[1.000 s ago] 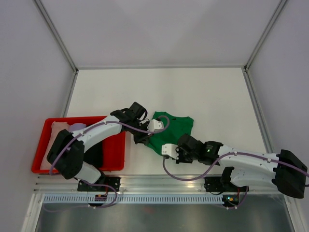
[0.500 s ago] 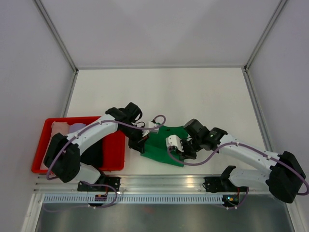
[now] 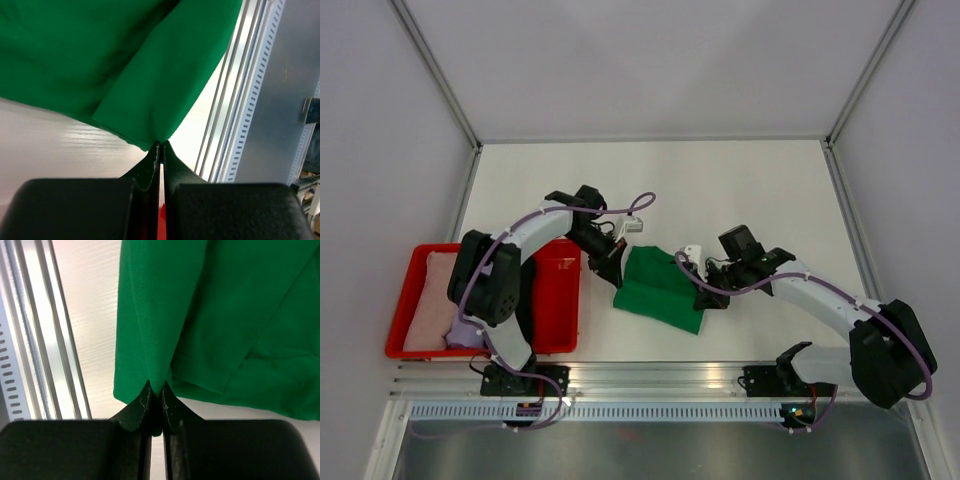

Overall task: Roll the t-shirts
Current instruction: Roll the tshirt

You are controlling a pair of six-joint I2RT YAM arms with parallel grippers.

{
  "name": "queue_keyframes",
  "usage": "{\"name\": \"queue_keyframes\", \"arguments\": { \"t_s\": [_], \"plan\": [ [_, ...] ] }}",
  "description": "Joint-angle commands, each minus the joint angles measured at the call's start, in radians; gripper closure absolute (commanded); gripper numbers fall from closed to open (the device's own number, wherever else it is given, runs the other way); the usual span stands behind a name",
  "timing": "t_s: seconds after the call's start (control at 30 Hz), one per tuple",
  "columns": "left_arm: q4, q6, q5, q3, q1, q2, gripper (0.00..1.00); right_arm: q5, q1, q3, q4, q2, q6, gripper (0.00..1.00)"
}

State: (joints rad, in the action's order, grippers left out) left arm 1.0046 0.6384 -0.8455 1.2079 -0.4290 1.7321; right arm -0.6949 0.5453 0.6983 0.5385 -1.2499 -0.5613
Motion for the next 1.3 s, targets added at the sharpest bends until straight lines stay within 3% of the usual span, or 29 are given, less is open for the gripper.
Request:
{"name": "queue_keyframes", "arguments": {
  "t_s": [0.0, 0.17, 0.3, 0.4, 0.53, 0.67, 0.77, 0.93, 1.03, 1.17, 1.27],
  "plan": [
    [0.022, -0.036, -0.04, 0.07, 0.026, 0.047, 0.98, -0.037, -0.042, 0.026, -0.055, -0.023, 0.041, 0.86],
    [0.02, -0.036, -0.056, 0.125, 0.024, 0.063, 0.98, -0.02, -0.09, 0.03, -0.072, -0.034, 0.072, 0.83],
    [0.02, -0.034, -0.04, 0.111, 0.024, 0.06, 0.98, 0.024, -0.117, 0.093, -0.06, -0.042, 0.155, 0.43],
    [0.022, -0.058, -0.047, 0.12, 0.024, 0.073, 0.98, 0.111, -0.117, 0.202, -0.032, -0.066, 0.33, 0.34],
    [0.014, -0.075, -0.082, 0.121, 0.024, 0.064, 0.98, 0.126, -0.12, 0.247, -0.029, -0.057, 0.512, 0.31],
    [-0.001, -0.101, -0.078, 0.116, 0.024, 0.06, 0.98, 0.106, -0.12, 0.104, -0.138, 0.052, 0.695, 0.29],
    [-0.015, -0.12, -0.083, 0.119, 0.026, 0.067, 0.98, 0.126, -0.117, 0.006, -0.283, 0.078, 0.779, 0.14],
    [-0.02, -0.115, -0.075, 0.139, 0.026, 0.081, 0.98, 0.274, 0.057, -0.042, -0.481, 0.086, 0.7, 0.1],
    [-0.02, -0.115, -0.066, 0.142, 0.024, 0.089, 0.98, 0.25, 0.114, -0.062, -0.63, 0.045, 0.713, 0.09],
    [-0.02, -0.109, -0.055, 0.147, 0.024, 0.089, 0.98, 0.178, 0.133, -0.036, -0.606, -0.049, 0.655, 0.09],
    [-0.02, -0.103, -0.053, 0.147, 0.026, 0.09, 0.98, 0.207, 0.14, -0.039, -0.578, -0.089, 0.623, 0.09]
  ]
}}
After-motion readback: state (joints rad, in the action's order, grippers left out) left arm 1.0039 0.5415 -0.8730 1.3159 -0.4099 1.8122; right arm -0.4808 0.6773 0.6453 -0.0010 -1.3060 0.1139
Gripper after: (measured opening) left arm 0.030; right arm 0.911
